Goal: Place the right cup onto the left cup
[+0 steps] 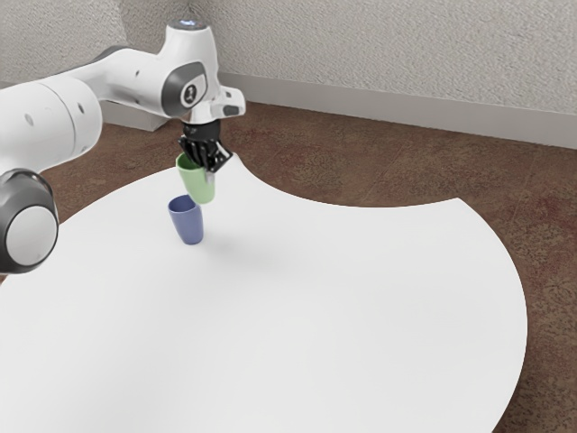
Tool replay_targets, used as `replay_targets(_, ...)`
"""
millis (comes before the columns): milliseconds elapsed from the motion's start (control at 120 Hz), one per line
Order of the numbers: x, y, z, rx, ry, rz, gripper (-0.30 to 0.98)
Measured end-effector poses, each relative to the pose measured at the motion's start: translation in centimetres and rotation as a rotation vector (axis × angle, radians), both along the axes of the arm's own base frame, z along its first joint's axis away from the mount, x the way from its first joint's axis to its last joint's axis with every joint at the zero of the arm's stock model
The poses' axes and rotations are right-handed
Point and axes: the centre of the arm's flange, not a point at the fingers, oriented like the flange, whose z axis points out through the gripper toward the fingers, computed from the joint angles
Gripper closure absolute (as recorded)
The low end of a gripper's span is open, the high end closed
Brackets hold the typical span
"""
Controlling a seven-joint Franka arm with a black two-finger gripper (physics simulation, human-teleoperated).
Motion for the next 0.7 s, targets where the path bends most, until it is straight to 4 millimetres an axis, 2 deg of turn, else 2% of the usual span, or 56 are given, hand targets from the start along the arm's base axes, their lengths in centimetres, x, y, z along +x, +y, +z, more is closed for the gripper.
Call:
replay_targets(300,0.9,5.4,-0.5,0.029,-0.009,0.005,0.76)
replay_targets(558,1.1,7.3,-1.8,0.037,0.008,-0.016,0.76)
replay_targets(700,1.1,7.5,-2.1,0.031,0.012,-0.029,0.76)
